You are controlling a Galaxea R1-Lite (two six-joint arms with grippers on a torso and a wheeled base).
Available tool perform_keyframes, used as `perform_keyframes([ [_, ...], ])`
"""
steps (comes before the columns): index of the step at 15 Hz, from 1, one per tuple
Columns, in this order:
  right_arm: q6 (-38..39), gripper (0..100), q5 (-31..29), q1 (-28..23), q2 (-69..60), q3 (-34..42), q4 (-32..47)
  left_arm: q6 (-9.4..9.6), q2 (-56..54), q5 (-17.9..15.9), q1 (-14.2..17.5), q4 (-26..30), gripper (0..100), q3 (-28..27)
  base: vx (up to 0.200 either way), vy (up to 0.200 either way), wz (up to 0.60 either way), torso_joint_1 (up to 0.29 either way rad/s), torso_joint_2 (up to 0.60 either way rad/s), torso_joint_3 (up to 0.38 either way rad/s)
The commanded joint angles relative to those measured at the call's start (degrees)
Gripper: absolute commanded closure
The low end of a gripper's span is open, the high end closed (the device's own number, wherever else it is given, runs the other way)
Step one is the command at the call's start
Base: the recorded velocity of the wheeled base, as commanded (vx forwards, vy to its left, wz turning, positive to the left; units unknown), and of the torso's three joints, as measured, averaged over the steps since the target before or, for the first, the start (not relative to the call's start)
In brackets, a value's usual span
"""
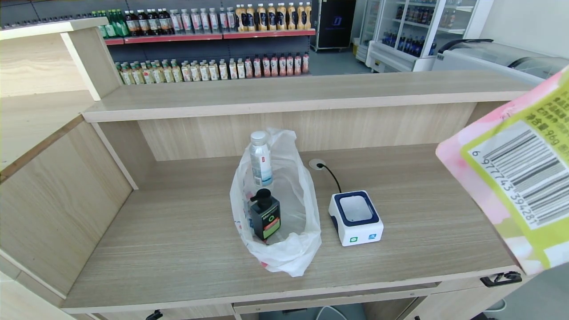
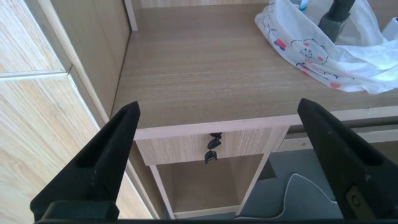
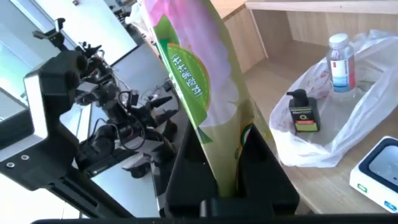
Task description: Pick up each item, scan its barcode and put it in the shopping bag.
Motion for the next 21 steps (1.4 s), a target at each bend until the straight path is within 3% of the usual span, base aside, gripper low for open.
perform_keyframes([
  [1,0.40,100,-0.07,2.83,-2.84,1.02,0.01,-0.01,0.06,-0.02,-0.02,0.00,0,0.00,0.000,0.000,0.00,0.000,0.00,0.000],
  [21,-0.04,100,-0.16,4.94,-4.95,3.22,-0.51,-0.01,0.06,-0.02,-0.02,0.00,0,0.00,0.000,0.000,0.00,0.000,0.00,0.000],
])
